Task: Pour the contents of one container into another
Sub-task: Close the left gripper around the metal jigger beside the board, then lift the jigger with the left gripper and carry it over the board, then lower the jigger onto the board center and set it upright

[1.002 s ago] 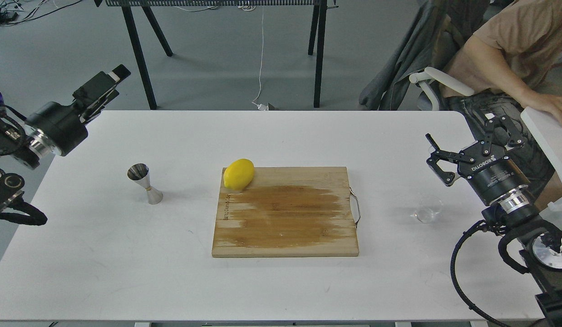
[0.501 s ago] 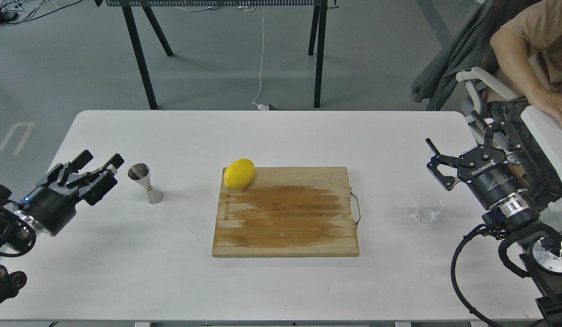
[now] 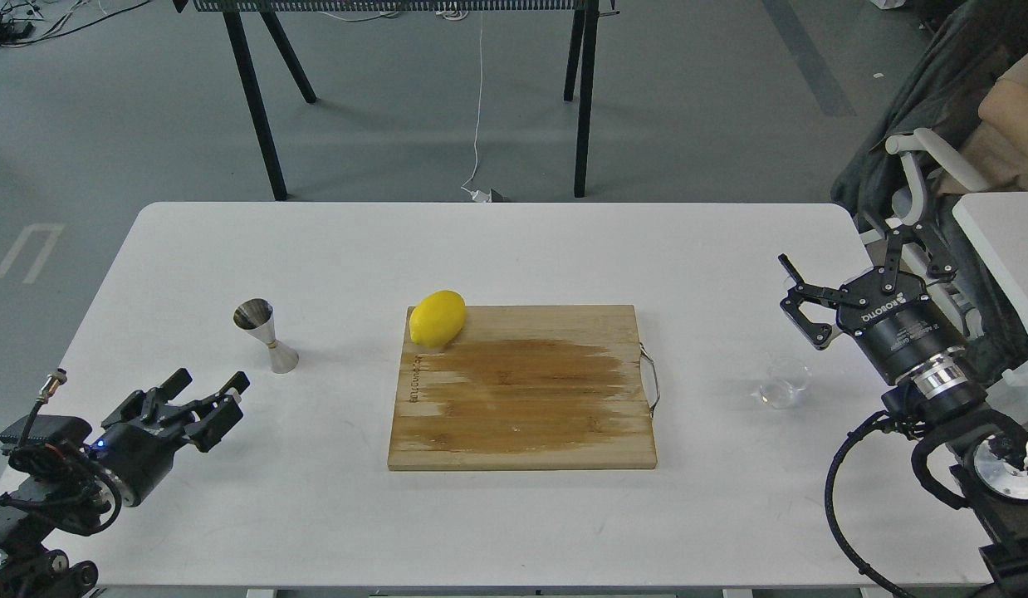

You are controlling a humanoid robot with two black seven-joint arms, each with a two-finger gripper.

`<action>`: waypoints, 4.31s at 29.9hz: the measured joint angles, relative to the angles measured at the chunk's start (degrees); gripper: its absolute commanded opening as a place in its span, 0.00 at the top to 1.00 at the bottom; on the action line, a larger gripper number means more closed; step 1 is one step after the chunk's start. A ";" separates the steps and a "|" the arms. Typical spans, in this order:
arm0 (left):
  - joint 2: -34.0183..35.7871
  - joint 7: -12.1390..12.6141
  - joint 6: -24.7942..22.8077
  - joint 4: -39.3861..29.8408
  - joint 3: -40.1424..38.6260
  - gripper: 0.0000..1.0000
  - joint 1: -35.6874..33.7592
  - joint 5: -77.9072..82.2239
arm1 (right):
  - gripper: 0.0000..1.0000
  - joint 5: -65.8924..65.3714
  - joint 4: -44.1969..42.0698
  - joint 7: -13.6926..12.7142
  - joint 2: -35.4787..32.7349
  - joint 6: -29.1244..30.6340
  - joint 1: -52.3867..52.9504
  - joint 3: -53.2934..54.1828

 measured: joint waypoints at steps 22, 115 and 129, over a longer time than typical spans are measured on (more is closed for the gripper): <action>-8.93 0.00 -0.01 7.34 0.23 0.02 -7.10 0.24 | 0.01 0.00 0.00 0.00 0.00 0.00 -0.05 0.11; -34.87 0.01 -0.01 17.09 23.15 0.88 -24.47 5.94 | 0.01 0.12 -4.39 0.00 0.35 0.00 1.62 0.19; -34.86 0.01 -0.01 18.40 23.18 0.58 -24.86 5.92 | 0.01 0.12 -4.39 0.00 0.35 0.00 1.57 0.13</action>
